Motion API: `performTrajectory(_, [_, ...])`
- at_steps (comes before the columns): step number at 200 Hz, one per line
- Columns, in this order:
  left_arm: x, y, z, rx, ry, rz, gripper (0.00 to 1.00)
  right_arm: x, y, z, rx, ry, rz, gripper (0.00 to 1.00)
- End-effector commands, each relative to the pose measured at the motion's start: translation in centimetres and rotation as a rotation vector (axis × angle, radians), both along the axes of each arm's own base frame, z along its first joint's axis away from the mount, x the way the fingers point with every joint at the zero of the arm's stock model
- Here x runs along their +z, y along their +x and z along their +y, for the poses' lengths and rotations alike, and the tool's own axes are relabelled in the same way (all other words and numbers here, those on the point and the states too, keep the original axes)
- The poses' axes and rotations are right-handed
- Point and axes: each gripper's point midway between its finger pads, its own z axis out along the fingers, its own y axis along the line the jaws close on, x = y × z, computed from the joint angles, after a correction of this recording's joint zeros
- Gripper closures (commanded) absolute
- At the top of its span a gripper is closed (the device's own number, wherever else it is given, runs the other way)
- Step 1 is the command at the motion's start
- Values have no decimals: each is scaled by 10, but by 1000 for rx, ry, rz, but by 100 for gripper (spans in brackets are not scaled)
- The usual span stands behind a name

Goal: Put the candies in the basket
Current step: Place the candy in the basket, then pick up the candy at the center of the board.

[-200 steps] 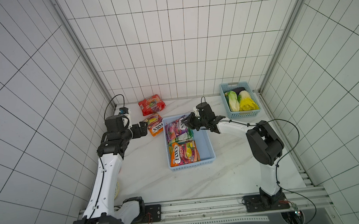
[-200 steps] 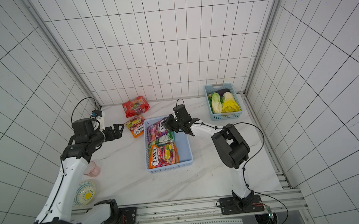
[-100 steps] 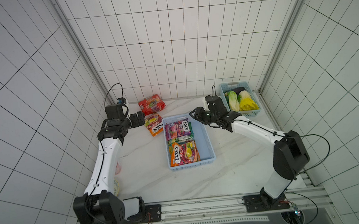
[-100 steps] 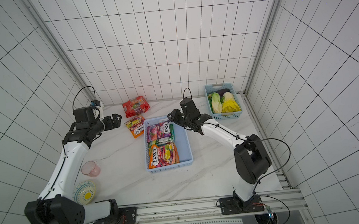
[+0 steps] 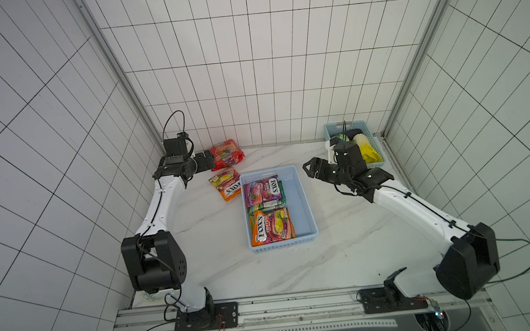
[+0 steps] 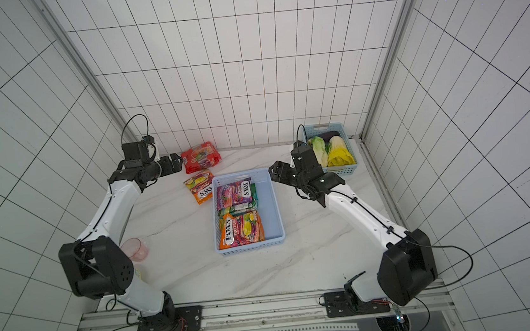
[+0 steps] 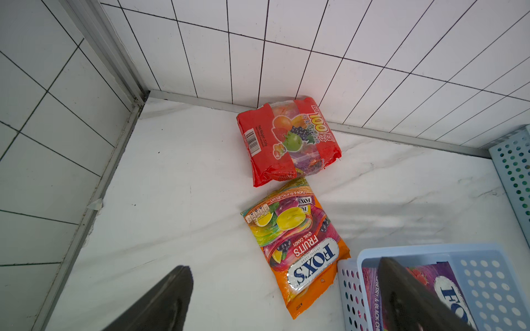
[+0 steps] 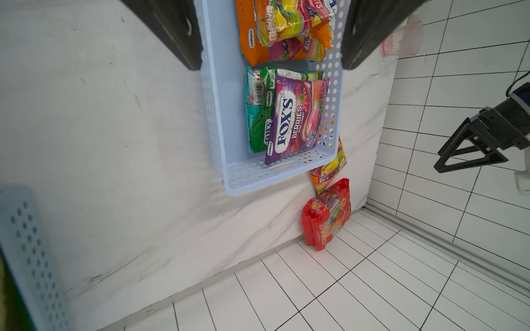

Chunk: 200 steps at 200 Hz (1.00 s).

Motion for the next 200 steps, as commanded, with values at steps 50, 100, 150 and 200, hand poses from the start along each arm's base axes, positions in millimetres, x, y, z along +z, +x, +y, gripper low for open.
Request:
performTrajectory(50, [-38,67,6,30,-52,49,2,3,-22,-72,-23,-236,-89,1])
performTrajectory(100, [-80,110,10,49,-93,115,2,-2,-40,-109,-19,-374,-160,1])
performTrajectory(150, [-128,145,15,64,-177,166,3,-23,-49,-132,-59,-478,-224,1])
performTrajectory(200, [-163,170,5,37,-293,169,5,-37,-48,-129,-45,-480,-193,1])
